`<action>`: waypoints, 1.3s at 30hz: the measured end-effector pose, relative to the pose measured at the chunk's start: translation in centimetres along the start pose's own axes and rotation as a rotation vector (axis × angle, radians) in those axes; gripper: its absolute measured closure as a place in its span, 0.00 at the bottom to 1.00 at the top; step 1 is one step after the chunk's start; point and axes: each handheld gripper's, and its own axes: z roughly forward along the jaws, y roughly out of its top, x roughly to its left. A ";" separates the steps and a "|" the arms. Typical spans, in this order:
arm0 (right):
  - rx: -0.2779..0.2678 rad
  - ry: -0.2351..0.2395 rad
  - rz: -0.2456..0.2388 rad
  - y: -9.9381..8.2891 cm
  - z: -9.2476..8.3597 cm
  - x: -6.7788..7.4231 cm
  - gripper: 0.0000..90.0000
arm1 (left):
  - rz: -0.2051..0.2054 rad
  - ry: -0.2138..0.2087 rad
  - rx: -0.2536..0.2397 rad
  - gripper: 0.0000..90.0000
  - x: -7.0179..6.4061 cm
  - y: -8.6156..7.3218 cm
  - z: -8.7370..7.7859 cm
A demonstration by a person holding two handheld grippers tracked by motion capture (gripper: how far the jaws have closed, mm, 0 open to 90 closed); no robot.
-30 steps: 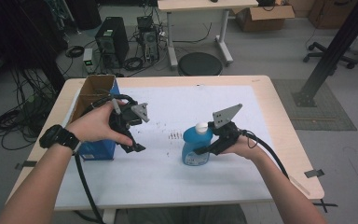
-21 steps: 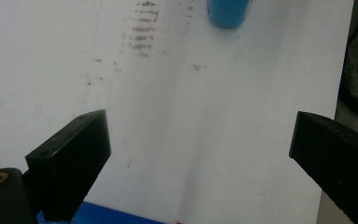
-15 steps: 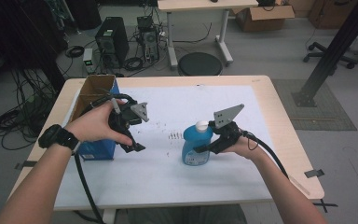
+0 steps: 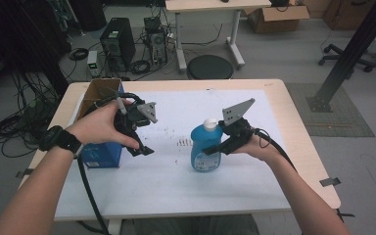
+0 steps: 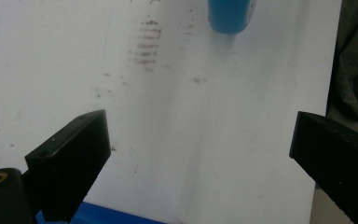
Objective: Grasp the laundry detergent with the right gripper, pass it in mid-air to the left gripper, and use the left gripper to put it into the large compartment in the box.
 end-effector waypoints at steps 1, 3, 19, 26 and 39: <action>0.000 0.000 -0.004 0.3 -0.1 0.0 0.47 | 0.002 0.001 -0.004 0.06 0.0 0.2 -0.2; 0.003 0.001 -0.007 1.2 -0.3 -0.1 0.47 | -0.001 -0.004 -0.011 0.06 0.0 0.5 -0.6; 0.021 0.027 -0.079 6.9 0.9 0.4 0.47 | -0.017 0.006 -0.113 0.04 0.1 3.0 -4.6; 0.044 0.047 -0.100 8.1 2.4 0.7 0.47 | 0.002 -0.006 -0.111 0.04 -0.1 4.3 -5.3; 0.078 0.060 -0.124 9.0 4.0 1.2 0.47 | 0.039 -0.011 -0.062 0.04 -0.5 6.6 -4.2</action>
